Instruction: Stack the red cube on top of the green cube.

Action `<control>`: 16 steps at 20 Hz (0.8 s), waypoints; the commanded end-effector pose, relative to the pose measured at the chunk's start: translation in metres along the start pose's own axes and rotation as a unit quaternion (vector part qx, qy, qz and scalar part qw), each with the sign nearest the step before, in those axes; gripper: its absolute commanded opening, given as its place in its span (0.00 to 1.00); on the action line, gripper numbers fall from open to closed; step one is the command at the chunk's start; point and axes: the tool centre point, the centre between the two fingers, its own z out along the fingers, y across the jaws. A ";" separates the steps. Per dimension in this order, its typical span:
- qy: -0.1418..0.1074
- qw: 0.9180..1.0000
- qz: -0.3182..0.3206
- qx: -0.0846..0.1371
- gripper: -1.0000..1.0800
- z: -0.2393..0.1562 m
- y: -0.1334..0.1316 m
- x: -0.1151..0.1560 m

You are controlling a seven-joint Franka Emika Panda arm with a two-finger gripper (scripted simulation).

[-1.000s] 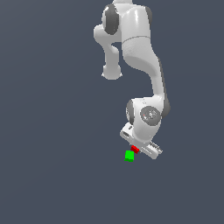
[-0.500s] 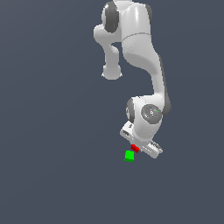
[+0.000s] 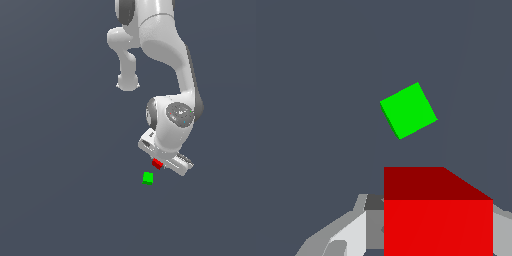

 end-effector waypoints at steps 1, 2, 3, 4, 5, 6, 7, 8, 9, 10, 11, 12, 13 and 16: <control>0.000 1.000 0.000 0.000 0.00 -0.014 0.000 0.000; 0.000 1.000 0.000 0.000 0.00 -0.018 0.000 0.000; 0.000 1.000 0.000 0.000 0.00 -0.022 0.000 0.000; 0.000 1.000 0.000 0.000 0.00 -0.024 0.000 0.000; 0.000 1.000 0.000 0.000 0.00 -0.026 0.000 0.001; 0.000 1.000 0.000 0.000 0.00 -0.027 0.000 0.001; 0.000 1.000 0.000 0.000 0.00 -0.028 -0.001 0.001; 0.000 1.000 0.000 0.000 0.00 -0.028 -0.001 0.001; 0.000 1.000 0.000 0.000 0.00 -0.027 -0.001 0.001; 0.000 1.000 0.000 0.000 0.00 -0.027 -0.001 0.001; 0.000 1.000 0.000 0.000 0.00 -0.026 -0.001 0.002; 0.000 1.000 0.000 0.000 0.00 -0.025 -0.001 0.003; 0.000 1.000 0.000 0.000 0.00 -0.024 0.000 0.004; 0.000 1.000 0.000 0.000 0.00 -0.017 0.000 0.011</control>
